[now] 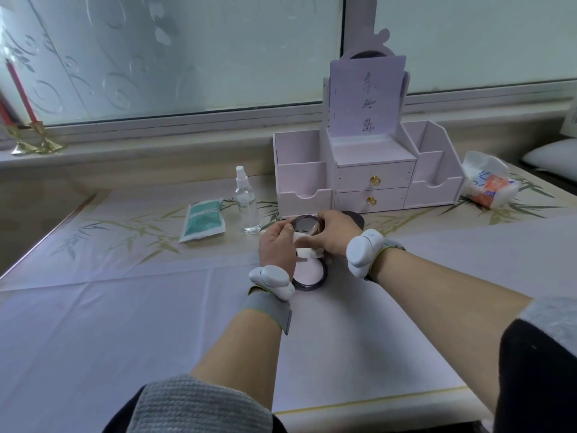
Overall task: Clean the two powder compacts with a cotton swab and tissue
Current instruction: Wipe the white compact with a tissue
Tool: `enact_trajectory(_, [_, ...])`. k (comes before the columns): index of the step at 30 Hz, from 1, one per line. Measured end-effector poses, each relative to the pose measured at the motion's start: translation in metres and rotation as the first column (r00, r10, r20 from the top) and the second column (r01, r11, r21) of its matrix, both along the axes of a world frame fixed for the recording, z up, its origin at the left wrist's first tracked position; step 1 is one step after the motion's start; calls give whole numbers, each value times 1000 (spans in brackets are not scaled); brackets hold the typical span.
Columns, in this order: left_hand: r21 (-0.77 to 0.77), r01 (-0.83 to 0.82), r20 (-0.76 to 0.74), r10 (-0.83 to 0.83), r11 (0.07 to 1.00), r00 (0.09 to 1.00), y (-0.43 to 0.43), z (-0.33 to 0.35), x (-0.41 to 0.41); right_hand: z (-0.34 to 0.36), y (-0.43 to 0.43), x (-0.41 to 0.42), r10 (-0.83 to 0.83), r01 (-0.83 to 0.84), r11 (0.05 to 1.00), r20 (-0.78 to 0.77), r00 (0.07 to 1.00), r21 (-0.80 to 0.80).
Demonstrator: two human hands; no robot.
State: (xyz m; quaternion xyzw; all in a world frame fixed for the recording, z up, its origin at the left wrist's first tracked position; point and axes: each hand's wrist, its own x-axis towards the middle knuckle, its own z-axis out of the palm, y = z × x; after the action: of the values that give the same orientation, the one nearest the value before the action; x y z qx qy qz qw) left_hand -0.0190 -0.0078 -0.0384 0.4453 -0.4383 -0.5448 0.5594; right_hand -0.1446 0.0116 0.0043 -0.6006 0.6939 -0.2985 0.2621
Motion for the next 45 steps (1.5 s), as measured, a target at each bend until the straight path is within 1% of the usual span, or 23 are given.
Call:
enact_trajectory(4, [10, -19, -14, 19, 1000, 1000, 0, 1, 1, 3, -1, 5, -31, 30, 999, -59, 998, -13])
enact_trajectory(6, [1, -10, 5, 10, 1000, 1000, 1, 2, 0, 4, 1, 7, -62, 60, 998, -77, 995, -32])
enact_trajectory(9, [-9, -5, 30, 6, 1000, 1000, 3, 3, 1, 2, 3, 9, -126, 121, 989, -59, 990, -85])
enact_trajectory(12, [-3, -4, 33, 4, 1000, 999, 4, 4, 1, 0, 6, 12, -138, 131, 982, -39, 990, -136])
enact_trajectory(17, [11, -11, 24, 11, 1000, 1000, 7, 7, 0, -1, 5, 7, -144, 145, 981, 17, 989, -125])
enact_trajectory(22, [-6, -29, 61, 29, 1000, 998, 7, 6, 0, -3, 5, 1, -115, 124, 989, 107, 988, -80])
enact_trajectory(25, [0, -42, 30, 42, 999, 999, 5, 4, -1, -3, 5, -4, -90, 96, 995, 171, 981, -26])
enact_trajectory(28, [-15, -53, 25, 53, 998, 998, 5, 2, -2, -3, 9, -9, -68, 70, 998, 341, 938, 6])
enact_trajectory(29, [-22, -56, 22, 56, 998, 998, 6, 3, -1, -3, 11, -9, -55, 54, 998, 380, 923, 13])
enact_trajectory(30, [-25, -60, 15, 60, 998, 998, 6, 3, -1, -3, 12, -10, -38, 37, 999, 381, 924, 11])
enact_trajectory(34, [-29, -59, -10, 59, 998, 998, 5, 2, 0, -1, 15, -13, 22, -32, 999, 299, 954, 27])
enact_trajectory(40, [-2, -66, -40, 66, 998, 997, 5, 4, 0, 10, 12, -12, 51, -68, 993, 169, 984, 92])
enact_trajectory(45, [-2, -91, -60, 91, 996, 994, -2, -2, 0, 14, 9, -8, 73, -78, 991, 51, 996, 105])
